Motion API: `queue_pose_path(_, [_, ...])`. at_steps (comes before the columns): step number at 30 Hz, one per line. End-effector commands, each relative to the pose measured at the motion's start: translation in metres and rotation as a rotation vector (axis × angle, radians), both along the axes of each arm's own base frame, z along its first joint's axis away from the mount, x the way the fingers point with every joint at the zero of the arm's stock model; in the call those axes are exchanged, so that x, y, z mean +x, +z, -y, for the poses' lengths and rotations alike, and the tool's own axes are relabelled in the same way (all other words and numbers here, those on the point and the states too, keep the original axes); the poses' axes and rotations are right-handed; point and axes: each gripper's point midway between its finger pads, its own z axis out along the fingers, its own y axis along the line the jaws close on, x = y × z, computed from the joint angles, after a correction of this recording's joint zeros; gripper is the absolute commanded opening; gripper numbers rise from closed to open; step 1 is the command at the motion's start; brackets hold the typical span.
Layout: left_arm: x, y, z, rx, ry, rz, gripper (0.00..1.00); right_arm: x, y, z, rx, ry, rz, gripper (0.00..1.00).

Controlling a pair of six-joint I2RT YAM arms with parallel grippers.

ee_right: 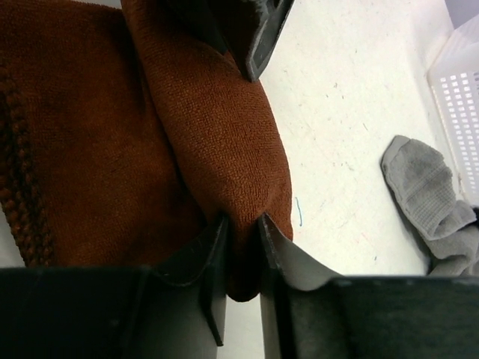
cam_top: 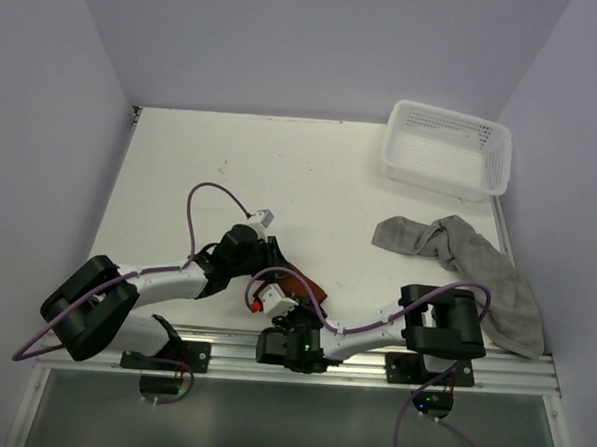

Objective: Roll the towels
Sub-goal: Roll the towel

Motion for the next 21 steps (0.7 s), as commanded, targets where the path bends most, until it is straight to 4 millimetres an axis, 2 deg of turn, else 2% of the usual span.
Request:
queue_pose_path(1, [-0.005,-0.008,-0.006,0.013,0.019,-0.006,0.30,-0.003,0.023,-0.011,0.143,-0.018,-0.022,0.29])
queue_pose_path(4, [-0.006,-0.009,-0.006,0.010,0.022,-0.009,0.30,-0.006,0.030,-0.013,0.196,-0.004,-0.057,0.41])
queue_pose_path(5, [-0.005,-0.010,-0.006,0.010,0.023,-0.010,0.30,-0.008,0.040,-0.017,0.250,0.004,-0.072,0.42])
queue_pose_path(7, [-0.005,-0.009,-0.006,0.009,0.021,-0.008,0.30,-0.012,0.044,-0.019,0.285,0.034,-0.123,0.48])
queue_pose_path(8, [-0.005,-0.009,-0.006,0.008,0.023,-0.007,0.30,-0.014,0.057,-0.024,0.355,0.054,-0.146,0.49])
queue_pose_path(9, [-0.005,-0.008,-0.006,0.006,0.022,-0.007,0.31,-0.019,0.054,-0.025,0.366,0.083,-0.192,0.50])
queue_pose_path(12, [-0.006,-0.008,-0.006,0.004,0.021,-0.007,0.30,-0.018,0.067,-0.023,0.484,0.106,-0.261,0.51])
queue_pose_path(14, [-0.006,-0.008,-0.006,0.003,0.021,-0.008,0.30,-0.015,0.064,-0.027,0.575,0.112,-0.374,0.52])
queue_pose_path(16, [-0.006,-0.007,-0.006,0.001,0.023,-0.006,0.30,-0.008,0.061,-0.021,0.665,0.104,-0.479,0.53])
queue_pose_path(17, [-0.006,-0.008,-0.006,0.002,0.022,-0.006,0.30,-0.005,0.062,-0.021,0.704,0.101,-0.497,0.53])
queue_pose_path(18, [-0.006,-0.007,-0.006,0.005,0.019,0.001,0.30,0.007,0.060,-0.011,0.739,0.057,-0.504,0.54])
queue_pose_path(21, [-0.005,-0.006,-0.006,0.009,0.017,0.008,0.30,0.011,0.052,-0.009,0.780,0.055,-0.595,0.55])
